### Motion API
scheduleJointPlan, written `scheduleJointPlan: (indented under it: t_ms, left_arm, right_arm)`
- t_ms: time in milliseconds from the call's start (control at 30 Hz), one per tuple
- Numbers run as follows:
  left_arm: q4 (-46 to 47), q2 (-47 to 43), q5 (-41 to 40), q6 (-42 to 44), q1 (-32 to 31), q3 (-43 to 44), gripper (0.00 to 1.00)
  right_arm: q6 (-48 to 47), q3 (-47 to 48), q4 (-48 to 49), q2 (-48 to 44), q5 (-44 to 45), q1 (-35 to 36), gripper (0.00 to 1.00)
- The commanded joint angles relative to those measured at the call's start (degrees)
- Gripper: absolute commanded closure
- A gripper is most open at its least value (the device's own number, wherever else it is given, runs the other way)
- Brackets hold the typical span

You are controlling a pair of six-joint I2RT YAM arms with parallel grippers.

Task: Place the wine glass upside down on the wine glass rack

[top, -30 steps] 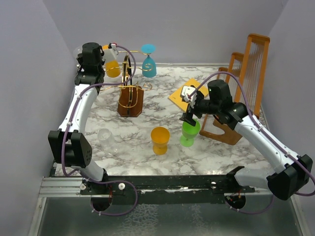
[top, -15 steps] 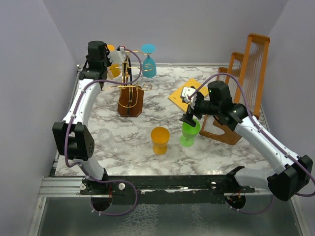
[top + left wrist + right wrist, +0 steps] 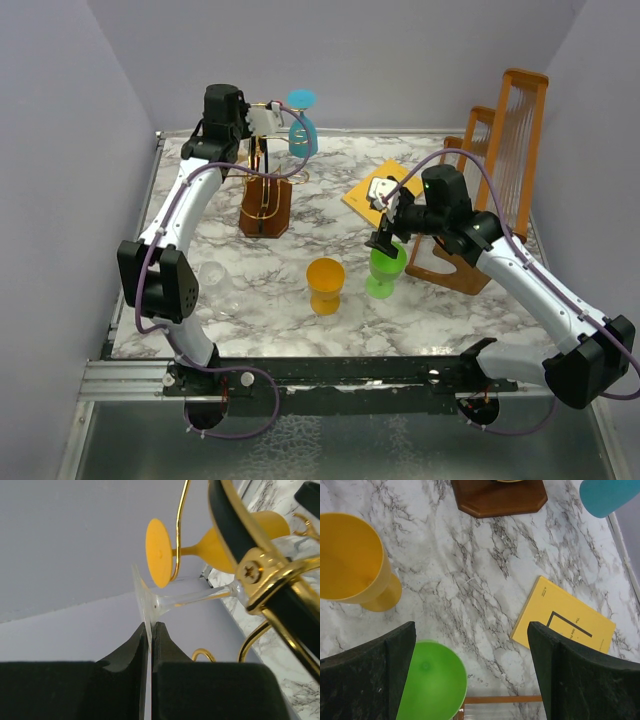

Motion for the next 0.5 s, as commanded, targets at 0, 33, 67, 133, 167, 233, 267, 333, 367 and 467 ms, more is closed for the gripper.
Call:
scheduleJointPlan:
  t_ms: [0,33,67,133,167,233,267,333,367,467]
  left_arm:
    - [-0.3,-1.3,1.0,0.4,-1.1,2.6,1.0]
    - [-0.8,-1.3,0.8,0.4,-1.4,2.6,1.0]
    - [-1.2,-1.3,0.5,0.5,-1.6,2.6,1.0]
    - [-1.8,-3.2,-0.1,0.2,-1.9,2.3,1.0]
    - [-2.1,-3.6,-0.4,0.2,-2.1,2.2,1.0]
    - [-2.7,-4.4,-0.6,-0.2,-2.2,1.8,1.0]
    - [-3.1,-4.8,-0.6,-0.4,-2.2,1.6,1.0]
    - [-3.5,-5.7,-0.7,-0.6,-2.3,0.8,1.0]
    - [-3.5,-6.1,-0.8,-0.7,-2.3,0.4,1.0]
    - [-4.0,-7.2,-0.8,-1.3,-2.5,0.0,1.0]
  right_arm:
    - [-0.7,-0.5,2.0,-1.3,-0.9,0.0,0.08]
    - [-0.7,-0.6,2.0,-1.3,-0.9,0.0,0.08]
    - [-0.7,-0.7,2.0,-1.3,-0.9,0.0,0.08]
    - [-0.8,-0.8,2.2,-1.3,-0.9,0.0,0.08]
    - [-0.8,-0.9,2.2,-1.4,-0.9,0.0,0.08]
    - [-0.8,-0.9,2.3,-1.4,-0.8,0.0,0.08]
    - [-0.8,-1.0,2.3,-1.4,-0.8,0.0,0.08]
    - [-0.8,-1.0,2.3,-1.4,-0.8,0.0,0.08]
    - [-0.8,-1.0,2.4,-1.4,-0.8,0.0,0.08]
    - [-0.8,-1.3,2.5,-1.4,-0.7,0.0,0.08]
